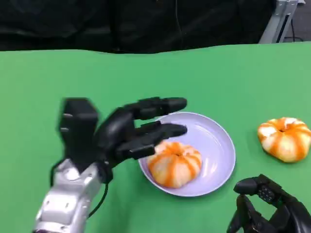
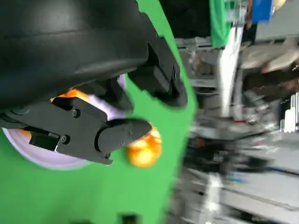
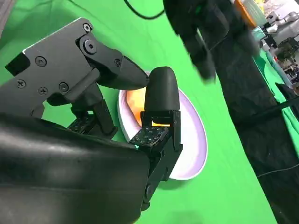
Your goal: Grasp the bread from the table and place it into the plate.
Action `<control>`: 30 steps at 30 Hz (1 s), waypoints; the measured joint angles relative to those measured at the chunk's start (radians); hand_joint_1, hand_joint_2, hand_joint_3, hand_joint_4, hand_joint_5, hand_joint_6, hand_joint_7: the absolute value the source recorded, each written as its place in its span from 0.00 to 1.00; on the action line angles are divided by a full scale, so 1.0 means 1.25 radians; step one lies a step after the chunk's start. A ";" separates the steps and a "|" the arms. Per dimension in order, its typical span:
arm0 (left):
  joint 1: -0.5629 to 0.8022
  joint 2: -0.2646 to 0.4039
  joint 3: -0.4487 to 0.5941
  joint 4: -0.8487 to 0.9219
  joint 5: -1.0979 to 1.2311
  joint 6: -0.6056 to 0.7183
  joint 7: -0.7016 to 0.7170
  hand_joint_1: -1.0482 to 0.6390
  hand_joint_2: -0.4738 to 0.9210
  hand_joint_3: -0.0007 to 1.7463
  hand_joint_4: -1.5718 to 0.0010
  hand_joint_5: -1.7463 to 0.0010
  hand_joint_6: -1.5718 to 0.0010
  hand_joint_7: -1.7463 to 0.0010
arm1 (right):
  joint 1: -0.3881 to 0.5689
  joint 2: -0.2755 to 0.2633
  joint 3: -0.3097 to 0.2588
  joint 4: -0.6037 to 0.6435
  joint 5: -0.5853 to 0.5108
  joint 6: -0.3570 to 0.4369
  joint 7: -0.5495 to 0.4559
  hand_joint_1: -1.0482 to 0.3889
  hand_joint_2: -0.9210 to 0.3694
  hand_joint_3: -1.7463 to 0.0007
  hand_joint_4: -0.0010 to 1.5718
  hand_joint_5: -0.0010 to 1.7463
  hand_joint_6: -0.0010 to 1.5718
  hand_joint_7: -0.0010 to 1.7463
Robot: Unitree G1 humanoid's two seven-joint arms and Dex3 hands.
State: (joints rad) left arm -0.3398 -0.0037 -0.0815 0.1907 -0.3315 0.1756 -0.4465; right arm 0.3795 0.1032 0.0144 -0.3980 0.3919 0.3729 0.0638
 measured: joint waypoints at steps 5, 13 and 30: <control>0.070 0.035 0.083 -0.180 -0.200 0.264 -0.004 0.53 0.73 0.83 0.44 0.00 0.51 0.01 | -0.005 0.001 0.000 -0.002 0.002 0.001 0.001 0.62 0.32 0.33 0.59 0.91 0.53 0.79; 0.214 0.155 0.263 -0.369 -0.533 0.575 0.001 0.50 0.73 0.81 0.50 0.00 0.57 0.00 | -0.012 0.000 -0.003 0.000 0.002 0.004 0.002 0.61 0.32 0.34 0.60 0.91 0.54 0.78; 0.432 0.275 0.283 -0.291 -0.494 0.464 -0.263 0.50 0.71 0.71 0.46 0.00 0.54 0.00 | -0.013 -0.003 -0.006 0.001 0.003 0.013 0.002 0.62 0.32 0.34 0.60 0.90 0.55 0.77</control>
State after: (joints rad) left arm 0.2005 0.3401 0.2726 -0.1734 -0.9493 0.7557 -0.7752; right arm 0.3630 0.0990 0.0070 -0.3970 0.3954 0.3893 0.0665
